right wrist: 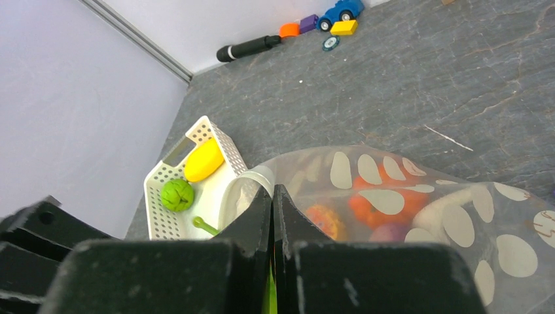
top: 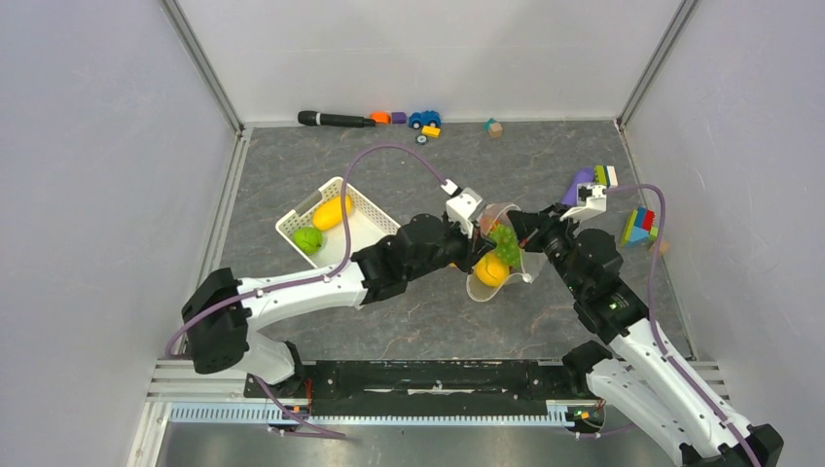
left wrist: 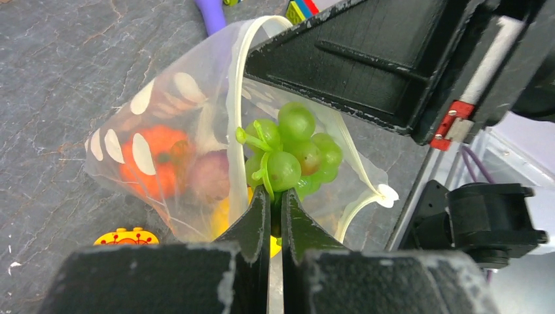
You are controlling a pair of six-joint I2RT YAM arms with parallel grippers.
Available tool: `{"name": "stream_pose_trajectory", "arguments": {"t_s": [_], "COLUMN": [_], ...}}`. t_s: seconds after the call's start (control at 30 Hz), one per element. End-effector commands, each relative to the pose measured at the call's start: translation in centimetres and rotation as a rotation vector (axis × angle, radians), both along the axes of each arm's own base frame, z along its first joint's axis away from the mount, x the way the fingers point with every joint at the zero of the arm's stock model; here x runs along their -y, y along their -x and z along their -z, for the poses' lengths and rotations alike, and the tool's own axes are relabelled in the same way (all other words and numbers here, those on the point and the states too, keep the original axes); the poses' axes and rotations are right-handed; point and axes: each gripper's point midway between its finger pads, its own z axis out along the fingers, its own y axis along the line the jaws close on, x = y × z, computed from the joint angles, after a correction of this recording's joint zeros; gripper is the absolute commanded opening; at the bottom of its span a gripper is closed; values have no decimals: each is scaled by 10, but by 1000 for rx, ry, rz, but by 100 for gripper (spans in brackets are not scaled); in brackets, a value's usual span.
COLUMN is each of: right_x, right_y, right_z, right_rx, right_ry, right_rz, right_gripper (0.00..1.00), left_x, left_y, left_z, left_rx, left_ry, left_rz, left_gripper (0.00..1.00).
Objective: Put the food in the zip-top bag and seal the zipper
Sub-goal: Place the fake fruit in the zipper food storage bag.
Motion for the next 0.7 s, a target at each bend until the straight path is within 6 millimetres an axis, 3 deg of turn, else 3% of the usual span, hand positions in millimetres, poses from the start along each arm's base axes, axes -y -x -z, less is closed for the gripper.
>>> {"name": "stream_pose_trajectory", "arguments": {"t_s": [0.0,0.33,0.67], "right_x": [-5,-5,4], "right_y": [3,6,5], "right_z": [-27,-23,-21], "right_rx": [78,66,73], "right_ry": [-94,-167,-185], "right_rz": [-23,-21,28], "right_gripper": [0,0,0], "left_x": [13,19,33], "left_y": [-20,-42,-27], "left_z": [-19,-5,6], "left_rx": [100,43,30], "left_ry": [2,52,29], "left_rz": [-70,-250,-155], "left_gripper": [3,24,63]}}
